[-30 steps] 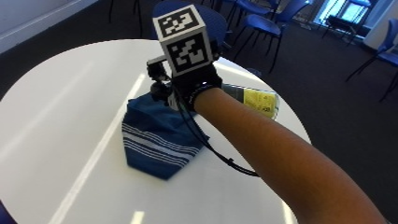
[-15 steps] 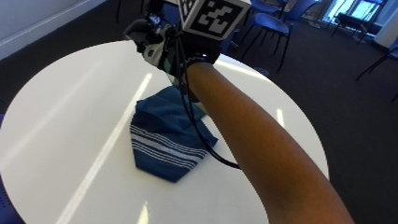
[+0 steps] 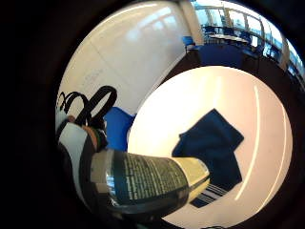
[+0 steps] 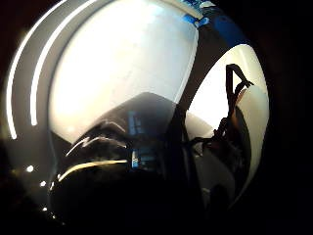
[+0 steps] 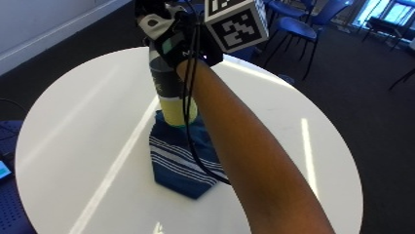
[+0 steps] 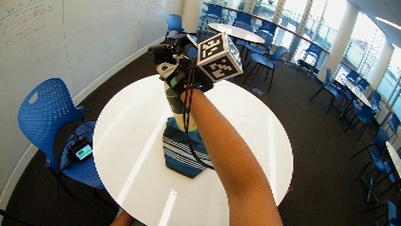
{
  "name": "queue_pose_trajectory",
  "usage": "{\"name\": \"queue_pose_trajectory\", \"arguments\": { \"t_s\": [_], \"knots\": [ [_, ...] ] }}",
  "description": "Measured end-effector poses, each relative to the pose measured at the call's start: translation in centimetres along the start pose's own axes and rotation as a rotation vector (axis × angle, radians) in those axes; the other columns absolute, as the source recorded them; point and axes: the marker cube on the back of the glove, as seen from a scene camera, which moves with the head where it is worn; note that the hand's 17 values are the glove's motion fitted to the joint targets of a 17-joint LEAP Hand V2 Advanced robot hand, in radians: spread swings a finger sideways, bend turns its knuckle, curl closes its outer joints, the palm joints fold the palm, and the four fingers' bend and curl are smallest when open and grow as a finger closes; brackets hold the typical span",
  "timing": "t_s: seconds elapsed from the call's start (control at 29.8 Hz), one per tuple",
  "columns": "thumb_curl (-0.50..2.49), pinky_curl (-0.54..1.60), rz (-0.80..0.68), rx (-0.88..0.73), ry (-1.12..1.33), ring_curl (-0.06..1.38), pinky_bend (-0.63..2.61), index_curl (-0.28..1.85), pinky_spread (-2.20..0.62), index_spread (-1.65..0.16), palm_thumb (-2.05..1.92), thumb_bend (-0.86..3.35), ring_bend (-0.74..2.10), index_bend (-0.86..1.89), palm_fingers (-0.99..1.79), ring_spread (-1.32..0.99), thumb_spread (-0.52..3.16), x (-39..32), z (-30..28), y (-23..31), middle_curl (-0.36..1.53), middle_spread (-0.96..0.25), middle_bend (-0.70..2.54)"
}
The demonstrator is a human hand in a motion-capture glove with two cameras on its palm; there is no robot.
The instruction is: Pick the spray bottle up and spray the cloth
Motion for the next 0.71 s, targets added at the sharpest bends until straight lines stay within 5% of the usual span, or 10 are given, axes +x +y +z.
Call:
{"name": "queue_pose_trajectory", "arguments": {
  "t_s": [0.71],
  "knots": [
    [0.85,0.38,0.04,0.166,-0.288,0.44,0.39,0.6,-0.22,-0.24,0.89,-0.03,0.55,0.36,1.36,-0.17,0.34,2.9,6.2,-0.2,0.49,-0.15,0.6]
  ]
}}
